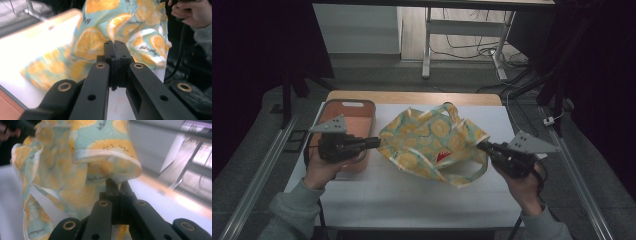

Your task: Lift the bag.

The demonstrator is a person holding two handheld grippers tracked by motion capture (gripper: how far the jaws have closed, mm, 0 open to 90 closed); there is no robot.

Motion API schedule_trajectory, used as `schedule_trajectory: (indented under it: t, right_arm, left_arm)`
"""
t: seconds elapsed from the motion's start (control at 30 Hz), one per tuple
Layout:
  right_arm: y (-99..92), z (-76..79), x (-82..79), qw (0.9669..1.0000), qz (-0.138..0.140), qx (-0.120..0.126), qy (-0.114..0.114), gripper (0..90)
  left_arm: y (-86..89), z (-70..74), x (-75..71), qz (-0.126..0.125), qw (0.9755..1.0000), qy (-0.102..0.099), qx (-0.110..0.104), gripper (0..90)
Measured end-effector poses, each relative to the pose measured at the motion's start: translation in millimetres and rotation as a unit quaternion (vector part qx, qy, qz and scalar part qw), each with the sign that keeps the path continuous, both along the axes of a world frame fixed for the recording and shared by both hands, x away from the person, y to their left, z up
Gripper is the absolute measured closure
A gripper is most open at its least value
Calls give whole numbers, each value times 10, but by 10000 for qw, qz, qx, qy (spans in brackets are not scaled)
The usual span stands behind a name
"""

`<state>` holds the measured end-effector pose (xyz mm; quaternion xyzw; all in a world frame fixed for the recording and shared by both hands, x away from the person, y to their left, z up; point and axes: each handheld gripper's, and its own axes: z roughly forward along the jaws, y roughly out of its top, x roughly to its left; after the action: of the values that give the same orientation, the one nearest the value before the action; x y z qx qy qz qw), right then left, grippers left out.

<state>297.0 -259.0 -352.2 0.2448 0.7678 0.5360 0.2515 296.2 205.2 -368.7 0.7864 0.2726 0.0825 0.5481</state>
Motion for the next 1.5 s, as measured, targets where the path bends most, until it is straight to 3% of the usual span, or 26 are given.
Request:
schedule_trajectory:
  t: [0.2, 0.3, 0.37, 0.5, 0.57, 0.77, 0.87, 0.97, 1.03, 1.07, 1.1, 1.13, 1.2, 1.3, 1.5]
  right_arm:
    - [-80, 495, 203, 9979, -121, 555, -297, 891]
    - [-61, 618, 296, 9970, -129, 695, -308, 891]
    - [-17, 606, 380, 9976, -228, 586, -302, 891]
    - [63, 382, 641, 9986, -474, 251, -14, 890]
    - [74, 252, 769, 9980, -595, 132, 152, 890]
    - [117, -289, 1176, 9927, -881, -240, 784, 889]
    - [123, -527, 1317, 9891, -931, -281, 1106, 889]
    - [117, -647, 1406, 9872, -948, -220, 1261, 887]
    - [123, -671, 1438, 9871, -898, -176, 1316, 867]
    - [126, -670, 1441, 9873, -862, -155, 1328, 780]
    - [128, -658, 1431, 9877, -832, -100, 1323, 628]
    - [124, -636, 1401, 9882, -877, -42, 1258, 525]
    - [81, -587, 1311, 9903, -848, 78, 1100, 403]
    - [-32, -544, 1136, 9925, -519, 349, 1049, 378]
    - [-129, -687, 731, 9958, -143, 176, 884, 380]
  left_arm:
    - [149, 208, 104, 182, 9987, -208, -432, 893]
    - [173, 205, 238, 372, 9981, -168, -462, 893]
    - [140, 142, 355, 485, 9982, -58, -334, 893]
    - [13, -21, 578, 662, 9977, 133, 60, 892]
    - [-62, -122, 691, 790, 9961, 226, 333, 892]
    - [-201, -475, 990, 818, 9921, 764, 573, 889]
    - [-224, -576, 1059, 828, 9905, 913, 613, 886]
    - [-244, -630, 1102, 822, 9891, 1007, 688, 876]
    - [-253, -642, 1105, 861, 9884, 1029, 718, 799]
    - [-259, -635, 1088, 950, 9873, 1002, 782, 629]
    - [-266, -621, 1053, 1146, 9852, 902, 903, 393]
    - [-255, -604, 1009, 1266, 9843, 790, 945, 258]
    - [-182, -564, 907, 1194, 9864, 755, 846, 101]
    - [-77, -557, 722, 1130, 9886, 645, 759, 74]
    - [-12, -720, 307, 926, 9900, 725, 773, 100]
